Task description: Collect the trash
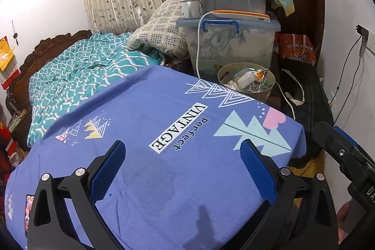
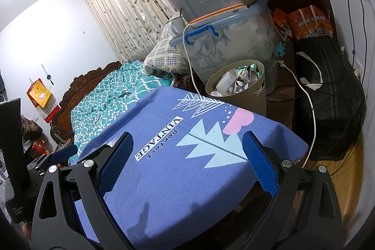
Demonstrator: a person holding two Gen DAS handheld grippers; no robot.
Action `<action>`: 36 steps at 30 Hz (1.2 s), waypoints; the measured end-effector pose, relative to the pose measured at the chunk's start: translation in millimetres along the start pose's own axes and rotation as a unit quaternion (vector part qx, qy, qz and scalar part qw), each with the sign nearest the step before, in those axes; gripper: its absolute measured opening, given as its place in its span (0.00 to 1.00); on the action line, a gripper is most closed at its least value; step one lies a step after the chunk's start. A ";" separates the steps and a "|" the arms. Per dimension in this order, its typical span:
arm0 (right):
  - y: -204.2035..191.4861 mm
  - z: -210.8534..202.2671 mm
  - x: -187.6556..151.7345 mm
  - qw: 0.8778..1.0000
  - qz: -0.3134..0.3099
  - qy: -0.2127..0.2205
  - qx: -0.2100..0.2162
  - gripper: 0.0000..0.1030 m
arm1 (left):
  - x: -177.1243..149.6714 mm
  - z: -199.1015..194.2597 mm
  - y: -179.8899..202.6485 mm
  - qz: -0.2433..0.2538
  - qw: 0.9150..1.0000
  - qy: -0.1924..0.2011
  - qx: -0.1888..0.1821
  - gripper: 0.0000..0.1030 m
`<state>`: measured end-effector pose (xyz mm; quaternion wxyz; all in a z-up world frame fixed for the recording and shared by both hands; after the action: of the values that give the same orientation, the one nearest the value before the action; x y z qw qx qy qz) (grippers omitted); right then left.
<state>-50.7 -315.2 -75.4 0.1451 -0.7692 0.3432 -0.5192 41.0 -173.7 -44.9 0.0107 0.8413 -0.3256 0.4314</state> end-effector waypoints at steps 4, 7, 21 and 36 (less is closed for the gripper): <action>-0.4 1.3 0.0 1.000 -0.001 0.001 0.000 0.91 | -0.5 0.6 0.4 -0.002 1.000 -0.002 -0.001 0.92; 0.3 1.7 -0.4 1.000 0.000 0.000 0.000 0.91 | -1.4 1.8 0.4 -0.005 1.000 -0.004 -0.001 0.92; 1.5 9.8 -3.6 1.000 0.001 -0.006 -0.002 0.91 | -3.6 6.6 2.3 -0.005 1.000 -0.013 -0.008 0.92; 5.0 12.5 -9.3 1.000 0.001 -0.011 -0.005 0.91 | -6.1 11.0 4.6 -0.009 1.000 -0.017 -0.023 0.92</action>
<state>-43.5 -314.2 -90.0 0.1453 -0.7750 0.3453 -0.5089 43.8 -177.4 -57.5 0.0282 0.8508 -0.3282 0.4094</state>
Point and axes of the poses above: each gripper's, at about its wrist camera, not at the fingertips, and z roughly the way its jaws point, y to its right, x to its top, the point moved 10 cm from there along z, roughly the way its jaws point, and after that the axes turned 7 degrees about z, right-handed, at the moved point
